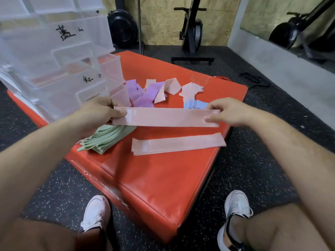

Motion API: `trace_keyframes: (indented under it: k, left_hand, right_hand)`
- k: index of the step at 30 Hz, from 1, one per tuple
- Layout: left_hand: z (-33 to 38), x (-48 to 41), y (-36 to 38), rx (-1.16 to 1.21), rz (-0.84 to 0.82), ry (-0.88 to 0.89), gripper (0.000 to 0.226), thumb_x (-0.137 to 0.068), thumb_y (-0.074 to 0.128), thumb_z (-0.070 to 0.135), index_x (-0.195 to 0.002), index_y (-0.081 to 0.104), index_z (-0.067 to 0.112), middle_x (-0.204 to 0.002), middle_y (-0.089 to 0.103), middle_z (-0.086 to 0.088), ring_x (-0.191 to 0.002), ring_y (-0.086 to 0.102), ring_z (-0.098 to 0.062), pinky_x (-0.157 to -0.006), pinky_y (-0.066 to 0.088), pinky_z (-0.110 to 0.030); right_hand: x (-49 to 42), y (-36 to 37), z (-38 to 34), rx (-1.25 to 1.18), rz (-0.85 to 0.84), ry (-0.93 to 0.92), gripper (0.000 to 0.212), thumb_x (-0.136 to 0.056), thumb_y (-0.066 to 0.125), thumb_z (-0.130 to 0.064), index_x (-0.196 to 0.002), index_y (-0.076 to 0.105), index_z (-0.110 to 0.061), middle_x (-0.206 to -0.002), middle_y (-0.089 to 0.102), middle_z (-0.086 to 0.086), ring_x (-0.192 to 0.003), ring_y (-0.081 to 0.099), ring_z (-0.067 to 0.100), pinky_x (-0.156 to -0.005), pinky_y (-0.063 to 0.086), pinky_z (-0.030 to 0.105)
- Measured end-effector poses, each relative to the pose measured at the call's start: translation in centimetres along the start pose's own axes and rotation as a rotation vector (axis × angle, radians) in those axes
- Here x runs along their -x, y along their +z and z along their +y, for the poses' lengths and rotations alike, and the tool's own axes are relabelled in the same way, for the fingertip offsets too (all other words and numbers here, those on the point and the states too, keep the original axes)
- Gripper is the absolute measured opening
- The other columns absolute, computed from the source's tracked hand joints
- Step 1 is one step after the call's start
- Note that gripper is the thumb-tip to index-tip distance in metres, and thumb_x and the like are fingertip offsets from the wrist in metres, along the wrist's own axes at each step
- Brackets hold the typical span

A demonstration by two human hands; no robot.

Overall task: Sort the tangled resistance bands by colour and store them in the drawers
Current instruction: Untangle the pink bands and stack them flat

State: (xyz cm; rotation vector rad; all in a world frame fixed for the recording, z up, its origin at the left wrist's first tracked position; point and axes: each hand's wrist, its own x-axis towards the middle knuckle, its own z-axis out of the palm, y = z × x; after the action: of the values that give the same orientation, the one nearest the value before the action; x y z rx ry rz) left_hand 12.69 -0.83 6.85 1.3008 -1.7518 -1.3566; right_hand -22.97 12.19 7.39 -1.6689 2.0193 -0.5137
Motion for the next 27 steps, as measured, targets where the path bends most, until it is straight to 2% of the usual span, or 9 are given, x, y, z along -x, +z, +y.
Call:
trace_keyframes:
  k: [3,5,7,9,11,15,19,24,27]
  left_hand:
    - [-0.7,0.1,2.2,-0.099,-0.026,0.016,0.006,-0.088,0.068,0.001,-0.086,0.063,0.001,-0.073,0.059,-0.009,-0.055,0.058,-0.008,-0.051,0.049,-0.013]
    - [-1.4,0.0,3.4,-0.204,-0.021,0.040,0.011,-0.088,0.070,0.003,-0.096,0.067,-0.004,-0.079,0.062,-0.011,-0.060,0.056,-0.012,-0.050,0.048,-0.011]
    - [-2.1,0.0,4.2,-0.409,-0.001,0.087,0.008,-0.087,0.071,0.007,-0.095,0.072,0.005,-0.087,0.069,-0.007,-0.066,0.057,-0.014,-0.052,0.045,-0.010]
    - [-2.7,0.2,4.6,-0.606,0.012,0.155,0.008,-0.084,0.071,0.010,-0.089,0.074,0.015,-0.093,0.070,0.000,-0.078,0.061,-0.015,-0.057,0.040,-0.011]
    - [-3.2,0.3,5.0,-0.698,-0.001,0.221,0.011,-0.078,0.074,0.007,-0.084,0.073,0.015,-0.092,0.067,-0.003,-0.085,0.062,-0.020,-0.062,0.038,-0.016]
    - [-4.3,0.7,5.8,-0.758,-0.009,0.229,0.022,-0.076,0.074,0.005,-0.094,0.064,0.013,-0.081,0.060,-0.005,-0.078,0.058,-0.026,-0.063,0.041,-0.030]
    - [-5.0,0.8,6.2,-0.803,0.006,0.296,0.023,-0.073,0.073,0.005,-0.090,0.062,0.015,-0.083,0.054,-0.003,-0.077,0.049,-0.021,-0.062,0.031,-0.030]
    - [-5.9,0.6,6.0,-0.819,-0.035,0.332,0.025,-0.071,0.075,0.007,-0.082,0.056,0.021,-0.079,0.050,0.004,-0.076,0.051,-0.022,-0.066,0.035,-0.029]
    - [-6.4,0.4,5.9,-0.838,-0.048,0.371,0.027,-0.075,0.074,0.008,-0.078,0.053,0.025,-0.080,0.048,0.006,-0.079,0.050,-0.021,-0.068,0.034,-0.028]
  right_hand:
    - [1.3,-0.4,1.9,-0.103,-0.007,0.071,0.013,-0.086,0.078,-0.017,-0.093,0.069,-0.023,-0.089,0.070,-0.003,-0.077,0.061,0.012,-0.073,0.048,0.028]
    - [1.8,0.0,3.1,-0.136,-0.002,0.134,0.016,-0.087,0.076,-0.011,-0.096,0.068,-0.021,-0.086,0.068,0.000,-0.071,0.061,0.011,-0.066,0.048,0.025]
    - [2.1,0.8,4.0,-0.169,-0.022,0.181,0.018,-0.089,0.072,-0.002,-0.099,0.065,-0.015,-0.081,0.065,0.006,-0.061,0.060,0.010,-0.057,0.049,0.024]
    - [2.3,1.7,4.9,-0.136,-0.049,0.193,0.021,-0.088,0.071,0.000,-0.101,0.064,-0.015,-0.080,0.062,0.010,-0.061,0.059,0.015,-0.058,0.052,0.031]
    - [2.5,2.6,5.2,-0.063,-0.058,0.190,0.024,-0.087,0.073,-0.005,-0.105,0.062,-0.016,-0.079,0.061,0.007,-0.062,0.058,0.018,-0.062,0.050,0.035]
    - [2.8,3.8,5.0,0.032,0.027,0.155,0.025,-0.087,0.073,-0.011,-0.105,0.060,-0.022,-0.079,0.060,0.001,-0.065,0.055,0.016,-0.059,0.044,0.031]
    - [2.8,4.5,4.7,0.094,0.058,0.111,0.023,-0.087,0.069,-0.011,-0.101,0.058,-0.024,-0.074,0.058,-0.003,-0.061,0.054,0.013,-0.056,0.040,0.027]
    - [2.9,4.8,4.3,0.105,0.089,0.124,0.018,-0.087,0.065,-0.011,-0.092,0.060,-0.027,-0.070,0.058,-0.004,-0.064,0.062,0.019,-0.056,0.043,0.028]
    - [2.9,5.1,4.2,0.133,0.097,0.138,0.015,-0.092,0.062,-0.013,-0.089,0.069,-0.025,-0.073,0.056,-0.011,-0.059,0.059,0.006,-0.053,0.036,0.020]
